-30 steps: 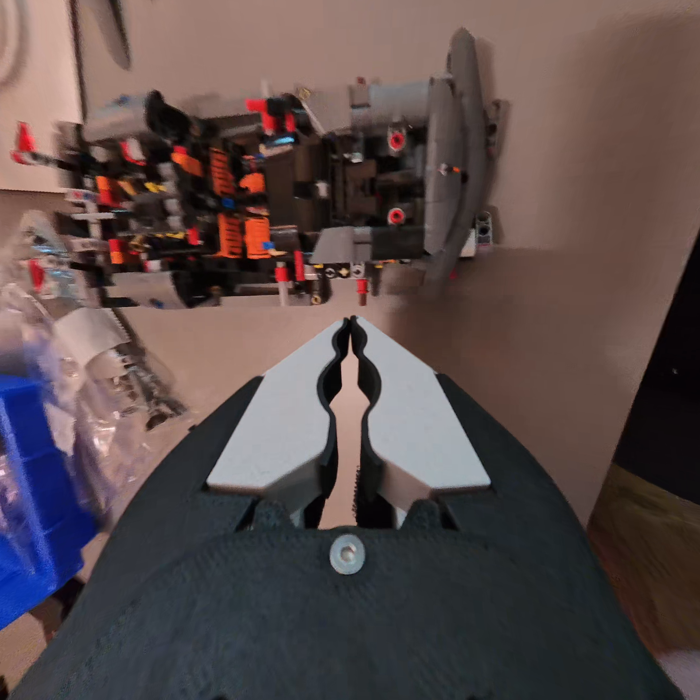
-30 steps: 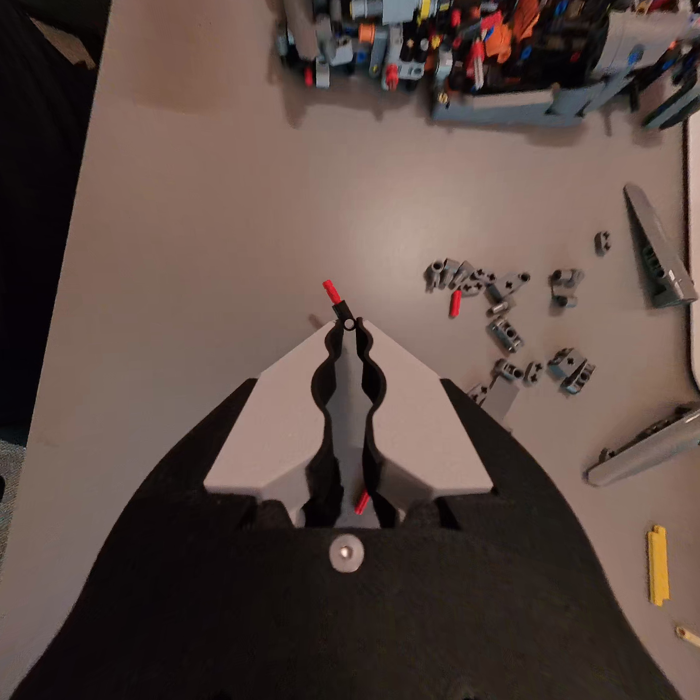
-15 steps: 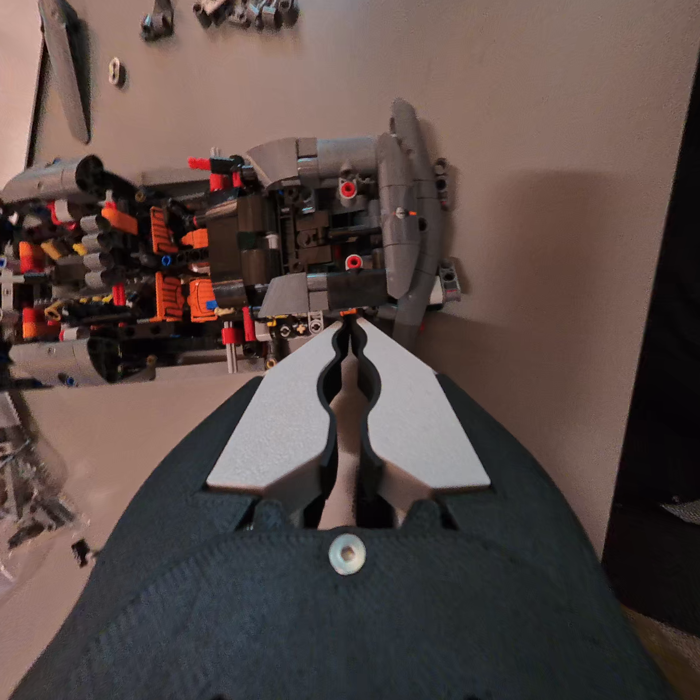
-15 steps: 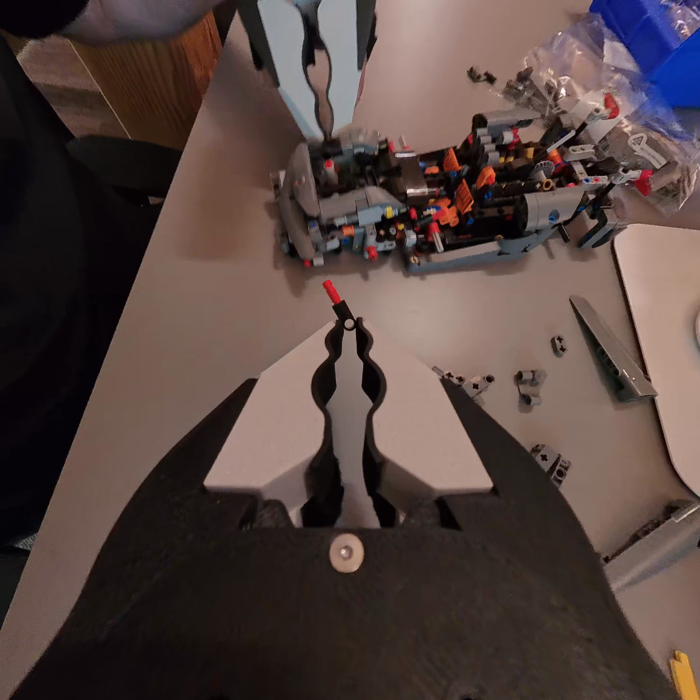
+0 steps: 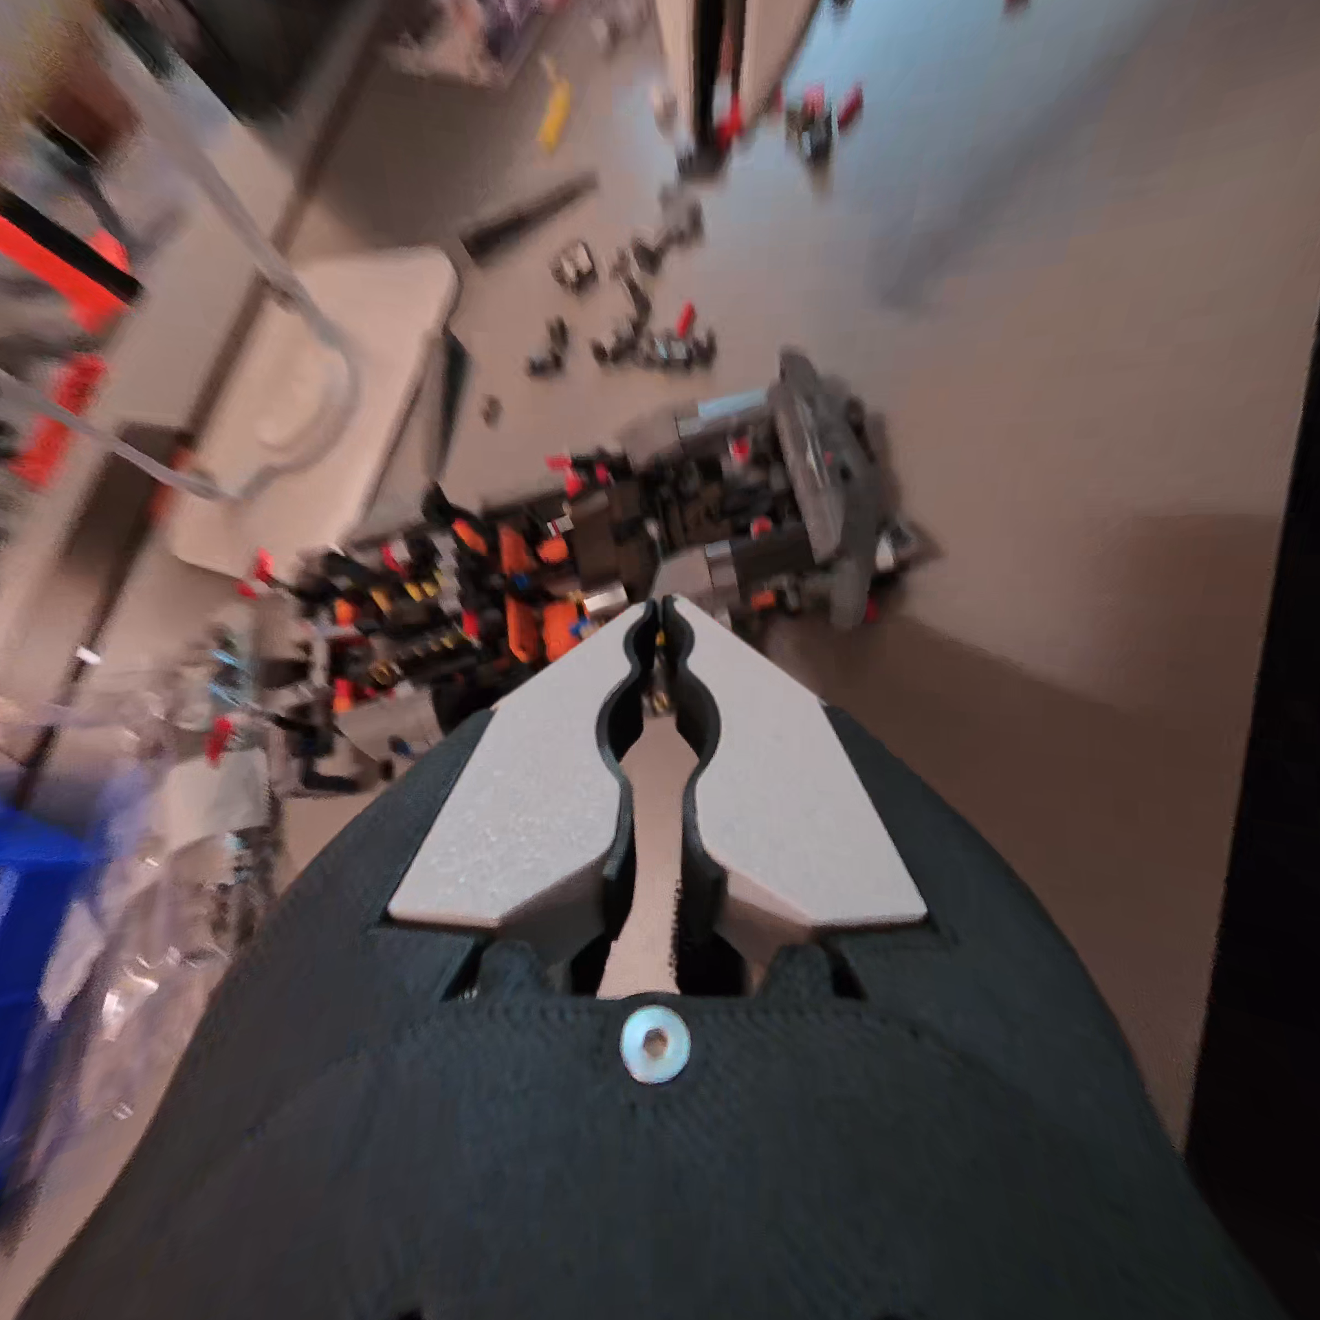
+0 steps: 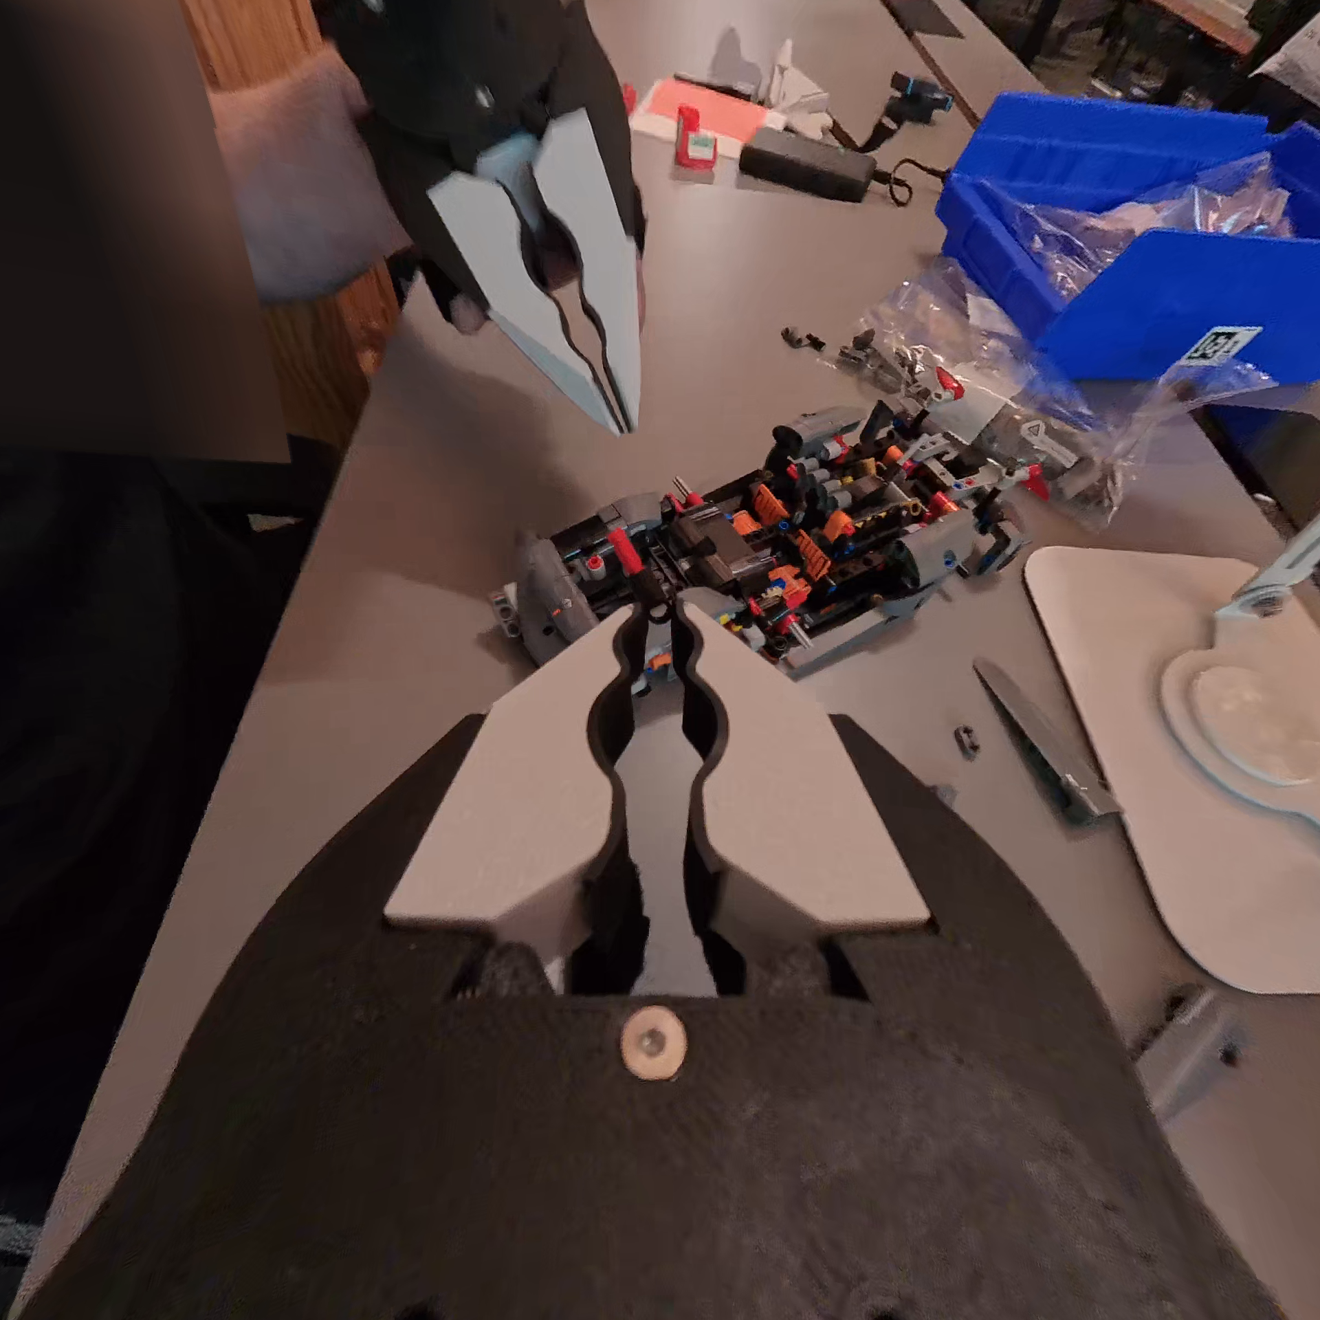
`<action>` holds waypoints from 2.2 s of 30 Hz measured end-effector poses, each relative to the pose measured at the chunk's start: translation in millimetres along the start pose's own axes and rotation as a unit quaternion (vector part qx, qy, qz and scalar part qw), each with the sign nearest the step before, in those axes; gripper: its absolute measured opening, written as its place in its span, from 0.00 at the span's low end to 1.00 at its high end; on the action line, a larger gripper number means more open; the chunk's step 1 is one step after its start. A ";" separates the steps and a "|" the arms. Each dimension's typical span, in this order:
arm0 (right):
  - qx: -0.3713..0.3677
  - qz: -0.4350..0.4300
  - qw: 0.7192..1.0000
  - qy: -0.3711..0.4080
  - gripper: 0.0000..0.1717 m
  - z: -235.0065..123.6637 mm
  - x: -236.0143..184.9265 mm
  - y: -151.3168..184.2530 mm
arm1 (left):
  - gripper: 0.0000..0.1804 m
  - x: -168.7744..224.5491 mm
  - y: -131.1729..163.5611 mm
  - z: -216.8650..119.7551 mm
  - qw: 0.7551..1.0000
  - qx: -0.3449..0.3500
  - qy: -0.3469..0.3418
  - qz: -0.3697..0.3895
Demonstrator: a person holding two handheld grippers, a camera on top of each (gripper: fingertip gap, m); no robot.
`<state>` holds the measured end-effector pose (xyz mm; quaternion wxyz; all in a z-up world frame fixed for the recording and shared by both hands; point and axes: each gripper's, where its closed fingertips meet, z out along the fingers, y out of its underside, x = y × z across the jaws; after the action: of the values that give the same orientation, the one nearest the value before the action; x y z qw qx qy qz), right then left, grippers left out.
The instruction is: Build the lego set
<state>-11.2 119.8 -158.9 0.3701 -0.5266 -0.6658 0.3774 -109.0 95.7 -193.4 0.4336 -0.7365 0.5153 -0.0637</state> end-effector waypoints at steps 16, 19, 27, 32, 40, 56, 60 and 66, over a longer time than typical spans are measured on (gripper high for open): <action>-0.093 0.005 0.994 -0.057 0.02 41.7 -10.7 -8.1 | 0.05 10.8 -67.8 7.4 0.938 0.119 -0.119 0.303; -0.095 0.009 0.993 -0.062 0.02 44.1 -10.8 -9.0 | 0.04 11.9 -65.6 8.3 0.934 0.120 -0.116 0.316; -0.106 0.005 0.992 -0.073 0.02 48.9 -13.2 -10.9 | 0.02 14.9 -64.6 7.8 0.929 0.125 -0.105 0.333; -0.117 0.006 0.990 -0.082 0.02 51.9 -15.1 -9.3 | 0.02 18.5 -61.2 7.7 0.929 0.124 -0.088 0.338; -0.108 0.005 0.991 -0.079 0.02 55.1 -15.8 -14.6 | 0.01 17.8 -59.2 1.8 0.934 0.141 -0.077 0.320; -0.140 -0.108 0.984 -0.012 0.15 68.8 -42.5 -17.0 | 0.01 -60.7 -55.8 -38.0 0.959 0.240 -0.068 0.135; -0.175 -0.132 0.976 -0.004 0.14 99.1 -36.6 -16.2 | 0.01 -82.0 -43.9 -39.4 0.960 0.255 -0.075 0.088; -0.246 -0.163 0.955 0.031 0.12 132.9 -5.2 -11.3 | 0.01 -96.9 -31.2 -41.9 0.961 0.247 -0.096 0.078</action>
<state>-133.4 97.9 -208.0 0.3063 -0.4969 -0.8030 0.1204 -154.3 153.5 -111.4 0.6530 -0.5667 0.4953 -0.0840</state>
